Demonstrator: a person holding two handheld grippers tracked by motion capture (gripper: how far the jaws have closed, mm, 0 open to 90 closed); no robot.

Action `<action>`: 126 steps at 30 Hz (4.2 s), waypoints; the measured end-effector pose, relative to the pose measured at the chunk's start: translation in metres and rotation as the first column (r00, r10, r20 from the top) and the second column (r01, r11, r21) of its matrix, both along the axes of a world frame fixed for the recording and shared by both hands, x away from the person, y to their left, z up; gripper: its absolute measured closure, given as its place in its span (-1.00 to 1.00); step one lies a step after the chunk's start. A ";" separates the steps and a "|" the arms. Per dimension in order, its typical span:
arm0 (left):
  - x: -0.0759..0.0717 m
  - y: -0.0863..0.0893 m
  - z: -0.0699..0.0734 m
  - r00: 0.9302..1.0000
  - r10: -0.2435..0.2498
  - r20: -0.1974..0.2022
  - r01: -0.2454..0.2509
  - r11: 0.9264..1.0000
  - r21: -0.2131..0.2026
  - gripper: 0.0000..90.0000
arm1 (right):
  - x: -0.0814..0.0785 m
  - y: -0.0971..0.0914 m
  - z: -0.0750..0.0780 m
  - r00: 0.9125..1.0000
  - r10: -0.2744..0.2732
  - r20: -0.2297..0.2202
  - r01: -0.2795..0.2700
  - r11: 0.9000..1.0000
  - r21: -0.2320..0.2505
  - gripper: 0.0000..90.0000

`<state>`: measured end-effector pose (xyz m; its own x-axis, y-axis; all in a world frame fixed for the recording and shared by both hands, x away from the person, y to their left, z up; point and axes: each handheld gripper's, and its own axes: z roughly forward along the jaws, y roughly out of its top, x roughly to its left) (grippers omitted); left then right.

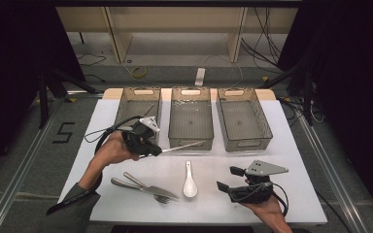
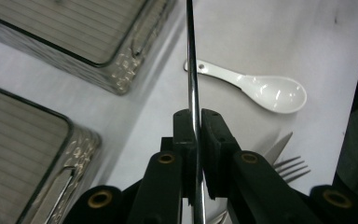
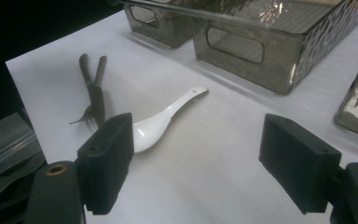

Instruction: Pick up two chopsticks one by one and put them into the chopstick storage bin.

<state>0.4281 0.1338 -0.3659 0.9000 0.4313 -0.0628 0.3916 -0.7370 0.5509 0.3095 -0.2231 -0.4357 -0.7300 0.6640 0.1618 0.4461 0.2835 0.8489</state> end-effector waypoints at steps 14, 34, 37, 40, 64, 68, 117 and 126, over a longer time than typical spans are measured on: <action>0.025 0.033 0.022 0.972 0.221 0.084 -0.214 0.973 -0.083 0.88 | 0.001 -0.001 -0.001 1.000 -0.008 -0.001 0.008 1.000 0.004 -0.40; 0.080 0.085 0.014 0.855 0.511 0.088 -0.501 0.858 -0.112 0.88 | 0.002 0.000 -0.001 1.000 -0.004 -0.008 0.004 1.000 0.005 -0.40; 0.085 0.088 0.012 0.842 0.532 0.084 -0.523 0.845 -0.108 0.88 | 0.002 0.000 -0.001 1.000 -0.003 -0.006 0.003 1.000 0.004 -0.40; 0.086 0.088 0.008 0.834 0.545 0.087 -0.536 0.838 -0.107 0.88 | 0.002 0.000 -0.001 1.000 -0.004 -0.007 0.004 1.000 0.005 -0.40; 0.102 0.095 -0.021 0.797 0.599 0.078 -0.595 0.801 -0.065 0.88 | 0.002 0.000 -0.001 1.000 -0.001 -0.008 0.002 1.000 0.007 -0.40; 0.103 0.094 -0.023 0.792 0.604 0.083 -0.599 0.797 -0.081 0.87 | 0.002 0.000 -0.001 1.000 -0.001 -0.009 0.001 1.000 0.006 -0.40; 0.001 0.057 -0.033 0.946 0.324 0.029 -0.320 0.943 -0.095 -0.56 | 0.001 -0.002 -0.001 1.000 -0.005 -0.003 0.005 1.000 0.001 -0.40; -0.012 0.053 -0.039 0.953 0.303 0.009 -0.299 0.946 -0.127 -0.58 | 0.005 -0.002 -0.003 1.000 -0.010 -0.019 0.010 1.000 -0.001 -0.40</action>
